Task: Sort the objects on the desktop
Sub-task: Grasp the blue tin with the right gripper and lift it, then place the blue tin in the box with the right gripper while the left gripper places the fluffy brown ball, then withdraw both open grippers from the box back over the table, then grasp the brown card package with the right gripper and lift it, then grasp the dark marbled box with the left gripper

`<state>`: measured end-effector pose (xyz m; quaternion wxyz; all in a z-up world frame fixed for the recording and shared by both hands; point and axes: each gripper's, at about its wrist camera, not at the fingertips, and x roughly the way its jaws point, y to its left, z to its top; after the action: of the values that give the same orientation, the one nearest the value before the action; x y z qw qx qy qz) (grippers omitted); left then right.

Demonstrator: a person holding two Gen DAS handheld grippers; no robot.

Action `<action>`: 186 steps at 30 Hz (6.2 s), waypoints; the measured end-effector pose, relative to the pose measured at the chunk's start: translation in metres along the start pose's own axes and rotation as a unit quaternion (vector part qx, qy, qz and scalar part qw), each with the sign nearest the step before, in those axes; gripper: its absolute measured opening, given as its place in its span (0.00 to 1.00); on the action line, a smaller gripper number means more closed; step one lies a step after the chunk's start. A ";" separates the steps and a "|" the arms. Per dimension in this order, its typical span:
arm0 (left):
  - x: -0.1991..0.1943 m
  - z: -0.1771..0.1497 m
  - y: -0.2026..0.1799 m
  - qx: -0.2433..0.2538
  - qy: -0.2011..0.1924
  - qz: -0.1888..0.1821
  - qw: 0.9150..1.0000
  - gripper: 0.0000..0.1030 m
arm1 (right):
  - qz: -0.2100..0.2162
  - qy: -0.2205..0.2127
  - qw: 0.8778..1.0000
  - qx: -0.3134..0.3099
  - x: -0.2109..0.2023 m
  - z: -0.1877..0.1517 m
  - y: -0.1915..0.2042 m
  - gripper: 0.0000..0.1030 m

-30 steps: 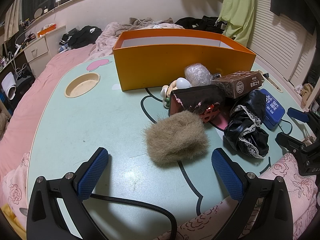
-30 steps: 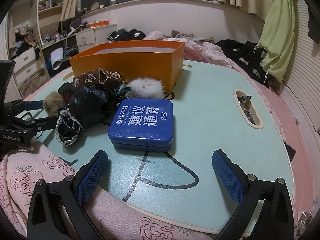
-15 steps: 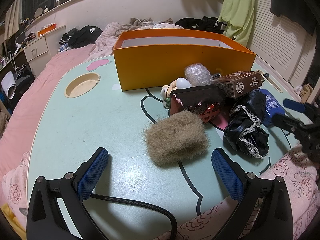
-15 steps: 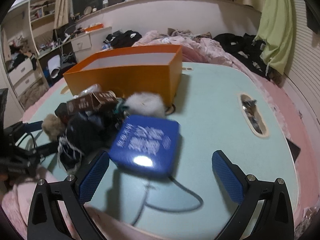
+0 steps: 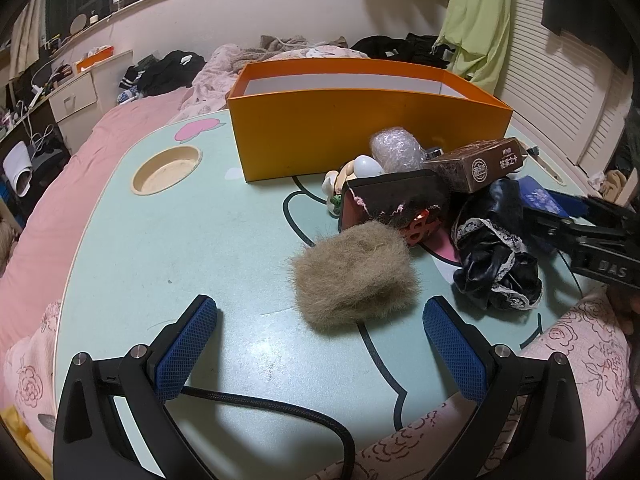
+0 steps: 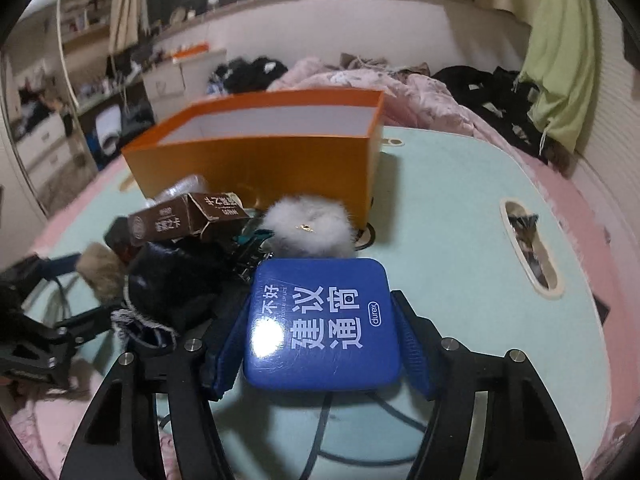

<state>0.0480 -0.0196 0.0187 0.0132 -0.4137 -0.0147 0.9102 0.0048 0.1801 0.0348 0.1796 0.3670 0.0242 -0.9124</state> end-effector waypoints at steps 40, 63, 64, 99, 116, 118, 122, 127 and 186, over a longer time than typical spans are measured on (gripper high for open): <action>0.012 0.133 0.002 -0.020 -0.125 -0.011 0.992 0.55 | 0.034 -0.059 0.998 -0.016 0.036 0.121 0.013 0.66; 0.038 0.116 -0.010 -0.013 -0.109 -0.024 0.994 0.82 | 0.007 -0.053 0.997 -0.059 0.033 0.082 0.005 0.76; 0.025 0.114 -0.006 -0.028 -0.135 -0.033 0.990 0.82 | 0.015 -0.055 0.997 -0.050 0.025 0.080 0.003 0.76; 0.009 0.010 -0.014 0.015 0.017 -0.011 1.000 1.00 | -0.048 0.017 0.998 -0.042 -0.015 -0.038 -0.001 1.00; 0.013 0.007 -0.013 0.011 0.008 -0.012 1.000 1.00 | 0.042 -0.065 0.995 -0.068 -0.035 0.012 0.039 0.95; 0.013 0.007 -0.013 0.012 0.008 -0.012 1.000 1.00 | 0.025 -0.069 0.992 -0.098 -0.028 0.020 0.055 0.95; 0.013 0.007 -0.013 0.012 0.009 -0.012 1.000 1.00 | 0.027 -0.032 0.989 -0.139 -0.006 0.031 0.081 0.95; 0.013 0.007 -0.012 0.012 0.009 -0.012 1.000 1.00 | -0.002 -0.016 0.986 -0.163 0.011 0.036 0.091 0.95; -0.005 0.018 -0.008 -0.004 -0.033 -0.039 0.999 0.83 | -0.022 -0.018 0.998 -0.058 -0.034 -0.046 0.001 0.57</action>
<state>0.0379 -0.0123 0.0342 0.0467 -0.3828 -0.0349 0.9220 0.0582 0.1975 0.0245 0.1812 0.3386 0.0822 -0.9197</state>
